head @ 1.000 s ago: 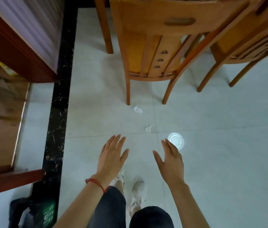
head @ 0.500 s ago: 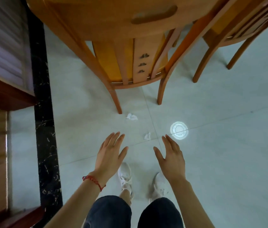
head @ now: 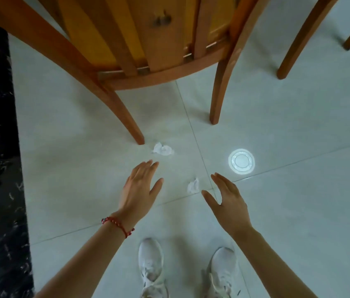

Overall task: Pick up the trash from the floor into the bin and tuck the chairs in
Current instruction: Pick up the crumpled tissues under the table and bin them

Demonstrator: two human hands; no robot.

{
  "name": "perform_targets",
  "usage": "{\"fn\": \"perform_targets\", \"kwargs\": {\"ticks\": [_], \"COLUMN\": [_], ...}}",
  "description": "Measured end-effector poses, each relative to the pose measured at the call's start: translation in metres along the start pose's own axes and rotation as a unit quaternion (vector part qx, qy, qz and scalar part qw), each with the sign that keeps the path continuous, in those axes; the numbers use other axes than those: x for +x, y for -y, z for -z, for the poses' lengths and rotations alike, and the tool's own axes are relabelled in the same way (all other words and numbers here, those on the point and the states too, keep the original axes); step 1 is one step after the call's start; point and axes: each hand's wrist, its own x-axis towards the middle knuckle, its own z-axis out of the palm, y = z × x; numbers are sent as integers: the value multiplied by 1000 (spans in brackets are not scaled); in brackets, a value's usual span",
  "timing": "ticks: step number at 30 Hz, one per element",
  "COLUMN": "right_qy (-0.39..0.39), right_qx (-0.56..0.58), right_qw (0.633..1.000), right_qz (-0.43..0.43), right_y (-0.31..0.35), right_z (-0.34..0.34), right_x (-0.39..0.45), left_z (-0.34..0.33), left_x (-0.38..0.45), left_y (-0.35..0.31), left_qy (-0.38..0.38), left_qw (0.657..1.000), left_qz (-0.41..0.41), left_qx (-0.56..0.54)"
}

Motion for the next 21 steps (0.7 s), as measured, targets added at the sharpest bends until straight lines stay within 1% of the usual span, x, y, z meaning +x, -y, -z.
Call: {"fn": "perform_targets", "kwargs": {"ticks": [5, 9, 15, 21], "right_qy": [19, 16, -48, -100], "right_qx": [17, 43, 87, 99], "right_qw": [1000, 999, 994, 987], "right_qz": [9, 23, 40, 75], "right_y": [-53, -84, -117, -131], "right_z": [-61, -96, -123, -144], "right_x": [45, 73, 112, 141], "left_z": [-72, -117, -171, -212], "left_x": [55, 96, 151, 191], "left_y": [56, 88, 119, 142], "left_qy": [-3, -14, -67, -127], "left_qw": [1000, 1000, 991, 981], "left_qz": [2, -13, 10, 24], "left_qx": [1, -16, -117, -146]}}
